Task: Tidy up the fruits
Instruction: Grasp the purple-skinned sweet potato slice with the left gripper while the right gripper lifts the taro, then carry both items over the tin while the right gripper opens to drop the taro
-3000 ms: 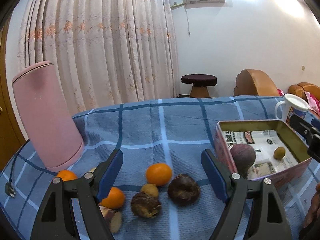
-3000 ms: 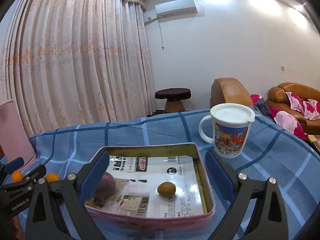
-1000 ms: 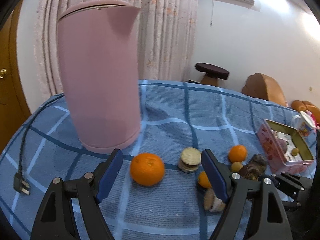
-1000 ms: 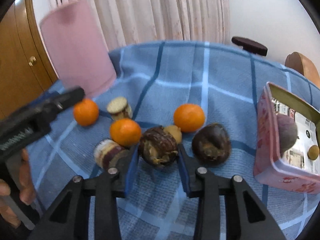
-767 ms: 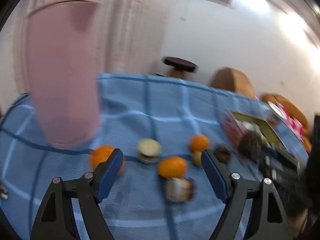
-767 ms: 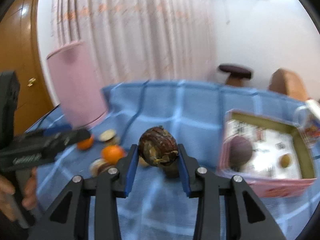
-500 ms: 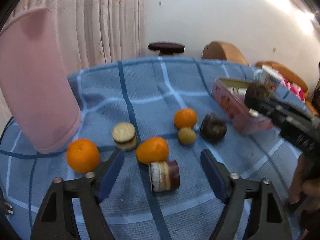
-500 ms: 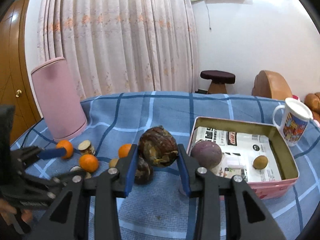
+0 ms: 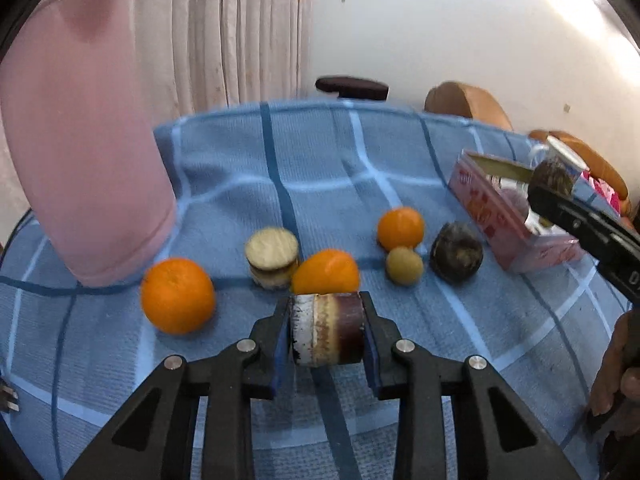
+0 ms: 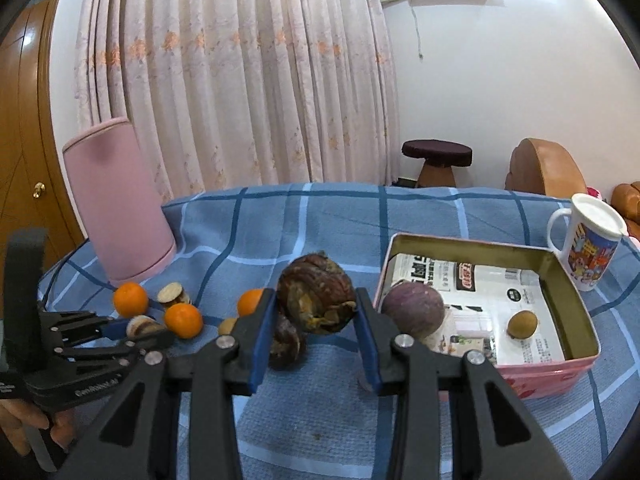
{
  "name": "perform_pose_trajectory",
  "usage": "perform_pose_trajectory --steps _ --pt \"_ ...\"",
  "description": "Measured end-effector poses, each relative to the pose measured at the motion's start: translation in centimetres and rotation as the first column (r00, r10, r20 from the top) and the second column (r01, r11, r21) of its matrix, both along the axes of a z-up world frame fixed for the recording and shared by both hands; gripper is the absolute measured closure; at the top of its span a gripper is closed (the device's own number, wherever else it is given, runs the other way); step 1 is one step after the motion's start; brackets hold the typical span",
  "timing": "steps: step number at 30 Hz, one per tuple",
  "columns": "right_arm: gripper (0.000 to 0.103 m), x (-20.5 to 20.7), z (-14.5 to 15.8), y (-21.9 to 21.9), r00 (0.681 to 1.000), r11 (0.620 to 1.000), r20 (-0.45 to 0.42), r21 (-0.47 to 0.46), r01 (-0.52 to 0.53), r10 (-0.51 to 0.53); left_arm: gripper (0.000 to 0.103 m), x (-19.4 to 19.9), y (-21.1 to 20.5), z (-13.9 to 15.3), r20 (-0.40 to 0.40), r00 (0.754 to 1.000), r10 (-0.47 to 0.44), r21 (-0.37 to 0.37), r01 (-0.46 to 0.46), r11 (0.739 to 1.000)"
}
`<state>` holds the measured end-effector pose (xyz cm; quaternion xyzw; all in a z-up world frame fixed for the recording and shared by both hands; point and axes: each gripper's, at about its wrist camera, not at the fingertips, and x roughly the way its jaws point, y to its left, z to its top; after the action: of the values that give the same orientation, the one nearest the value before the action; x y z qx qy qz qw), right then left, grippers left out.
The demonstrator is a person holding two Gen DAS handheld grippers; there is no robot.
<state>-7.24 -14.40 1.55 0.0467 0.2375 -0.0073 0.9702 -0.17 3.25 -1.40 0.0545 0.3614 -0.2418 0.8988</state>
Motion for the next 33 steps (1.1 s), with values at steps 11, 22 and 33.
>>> perform_pose_trajectory --steps 11,22,33 --pt "0.062 0.0 0.9 -2.8 0.998 0.998 0.044 0.026 0.051 -0.052 0.071 -0.2 3.7 3.1 0.131 0.971 0.202 -0.245 -0.166 0.955" --pt "0.062 0.3 0.6 -3.1 0.996 0.995 0.055 -0.067 0.069 -0.066 0.071 -0.6 1.8 2.8 0.203 0.941 0.272 -0.204 -0.231 0.951" --pt "0.062 0.3 0.7 -4.4 0.995 0.993 0.066 -0.081 0.086 -0.080 0.071 -1.1 -0.4 2.9 0.244 0.922 0.302 -0.177 -0.264 0.948"
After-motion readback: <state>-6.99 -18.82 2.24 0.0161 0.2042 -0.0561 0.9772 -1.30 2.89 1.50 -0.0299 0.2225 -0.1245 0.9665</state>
